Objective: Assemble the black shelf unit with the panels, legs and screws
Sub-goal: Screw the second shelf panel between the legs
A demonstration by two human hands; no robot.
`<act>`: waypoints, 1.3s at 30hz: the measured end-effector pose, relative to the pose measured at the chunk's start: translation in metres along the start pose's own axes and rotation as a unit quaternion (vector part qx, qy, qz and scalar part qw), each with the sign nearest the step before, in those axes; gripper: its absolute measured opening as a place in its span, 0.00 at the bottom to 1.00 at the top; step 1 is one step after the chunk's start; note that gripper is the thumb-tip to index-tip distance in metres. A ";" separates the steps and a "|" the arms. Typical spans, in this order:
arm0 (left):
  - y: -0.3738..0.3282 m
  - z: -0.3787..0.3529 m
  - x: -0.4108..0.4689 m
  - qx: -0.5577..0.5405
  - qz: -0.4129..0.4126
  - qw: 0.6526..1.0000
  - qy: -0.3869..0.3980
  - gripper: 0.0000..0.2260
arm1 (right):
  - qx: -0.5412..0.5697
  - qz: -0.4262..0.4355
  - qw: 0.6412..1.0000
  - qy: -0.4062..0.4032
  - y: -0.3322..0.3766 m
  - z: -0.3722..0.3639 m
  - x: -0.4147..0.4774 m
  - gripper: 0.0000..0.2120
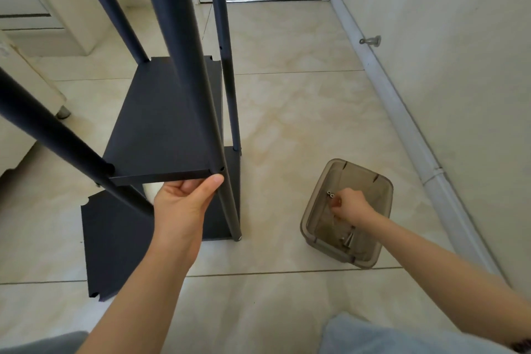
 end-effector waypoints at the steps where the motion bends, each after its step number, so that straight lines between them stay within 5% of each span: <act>1: 0.000 -0.001 -0.001 0.001 0.004 1.000 -0.001 0.15 | 0.029 0.003 1.000 0.002 0.004 0.007 -0.008 0.03; 9: 0.003 0.001 -0.003 0.012 0.017 1.000 -0.003 0.09 | 0.203 0.095 0.974 0.037 0.071 0.088 -0.100 0.05; 14: 0.002 -0.005 -0.003 -0.006 0.013 1.000 0.016 0.13 | 0.252 0.146 0.957 0.021 0.128 0.141 -0.156 0.05; 27: -0.001 -0.009 -0.006 -0.010 0.006 0.999 0.048 0.12 | 0.318 0.058 0.946 -0.017 0.175 0.143 -0.192 0.09; 39: -0.003 -0.006 -0.004 -0.027 0.020 0.998 0.057 0.09 | 0.311 0.071 0.947 -0.034 0.185 0.141 -0.187 0.07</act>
Point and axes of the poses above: each hand's wrist, its own x-axis towards the middle knuckle, its own z-axis out of the back of the hand, y = z × x, the point moved 10 cm from there along x, towards the middle knuckle, and after that the axes turned 15 degrees about -x, right-handed, at the moved point
